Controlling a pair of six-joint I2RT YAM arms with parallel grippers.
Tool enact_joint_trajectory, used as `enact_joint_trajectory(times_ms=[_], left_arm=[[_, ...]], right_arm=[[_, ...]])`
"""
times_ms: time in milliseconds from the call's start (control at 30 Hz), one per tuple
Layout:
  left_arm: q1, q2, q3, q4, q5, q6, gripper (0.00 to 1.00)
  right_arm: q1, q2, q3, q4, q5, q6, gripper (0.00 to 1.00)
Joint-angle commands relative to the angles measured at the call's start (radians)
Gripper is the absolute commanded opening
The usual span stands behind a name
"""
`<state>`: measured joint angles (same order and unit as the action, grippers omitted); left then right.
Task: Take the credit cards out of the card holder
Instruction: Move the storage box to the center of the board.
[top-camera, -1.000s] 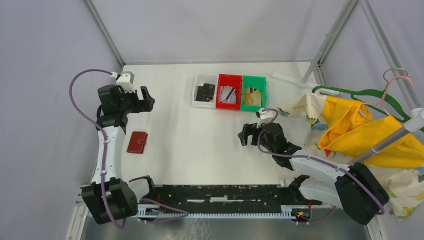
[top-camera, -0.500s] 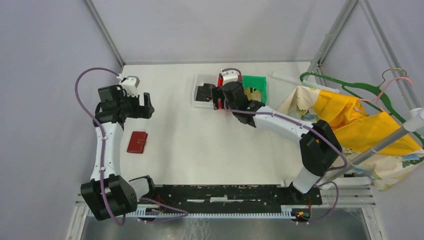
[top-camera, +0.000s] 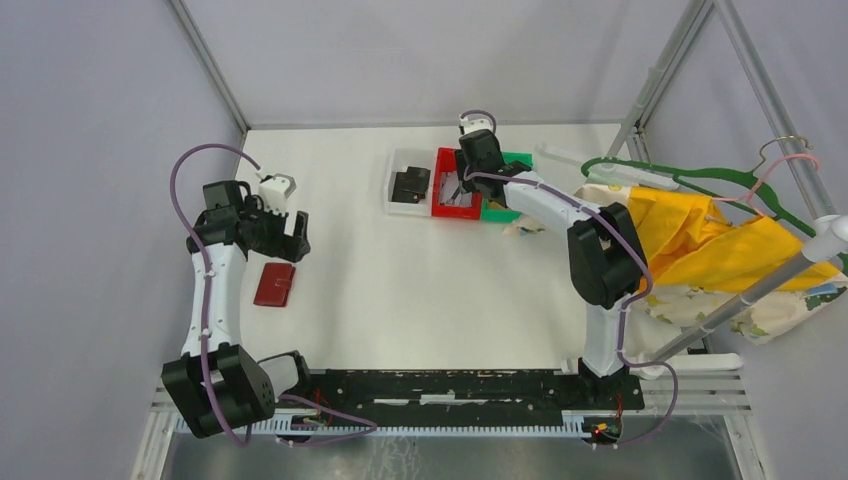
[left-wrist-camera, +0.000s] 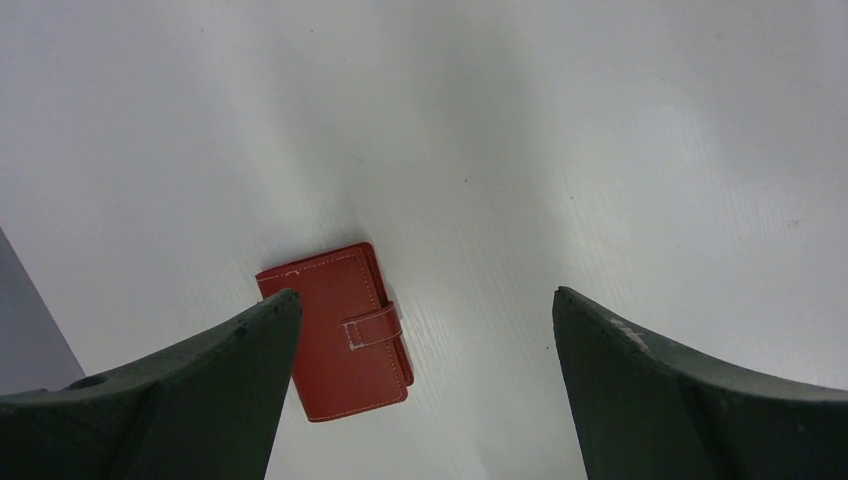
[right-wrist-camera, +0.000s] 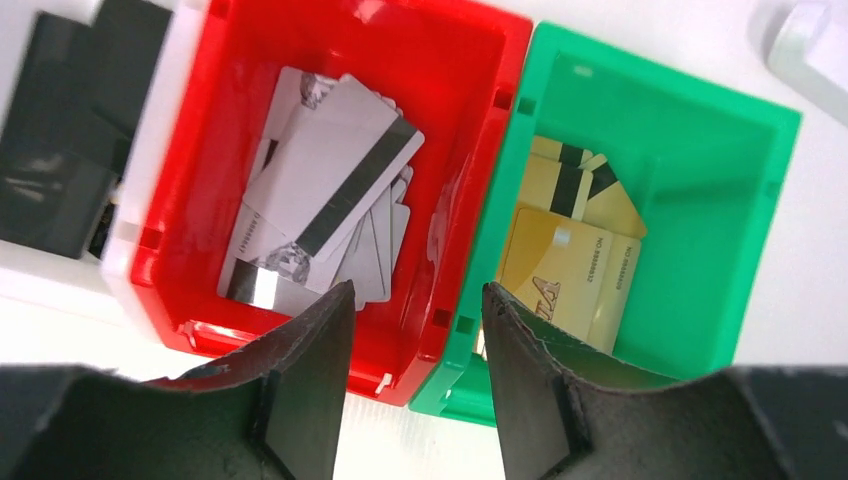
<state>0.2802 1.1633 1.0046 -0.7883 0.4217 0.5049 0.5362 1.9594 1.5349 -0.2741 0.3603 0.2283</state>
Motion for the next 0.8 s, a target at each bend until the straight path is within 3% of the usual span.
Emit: enact_joint_trajectory(times_ms=[0, 433, 567, 700, 767], left_arm=[[0.006, 0.01, -0.001, -0.011, 0.019, 0.069, 1.0], [0.037, 0.061, 0.003, -0.053, -0.039, 0.17, 1.0], [0.045, 0.061, 0.013, -0.071, -0.024, 0.189, 1.0], [0.064, 0.052, 0.025, -0.145, 0.047, 0.285, 1.0], [0.066, 0.056, 0.032, -0.156, 0.044, 0.301, 1.0]], right_arm=[[-0.017, 0.033, 0.053, -0.031, -0.031, -0.03, 0.54], [-0.048, 0.094, 0.033, -0.011, -0.051, -0.033, 0.49], [-0.047, 0.094, 0.01, -0.009, -0.06, -0.018, 0.34], [-0.038, 0.021, -0.113, 0.054, -0.07, 0.029, 0.17], [-0.026, -0.022, -0.192, 0.088, -0.068, 0.064, 0.14]])
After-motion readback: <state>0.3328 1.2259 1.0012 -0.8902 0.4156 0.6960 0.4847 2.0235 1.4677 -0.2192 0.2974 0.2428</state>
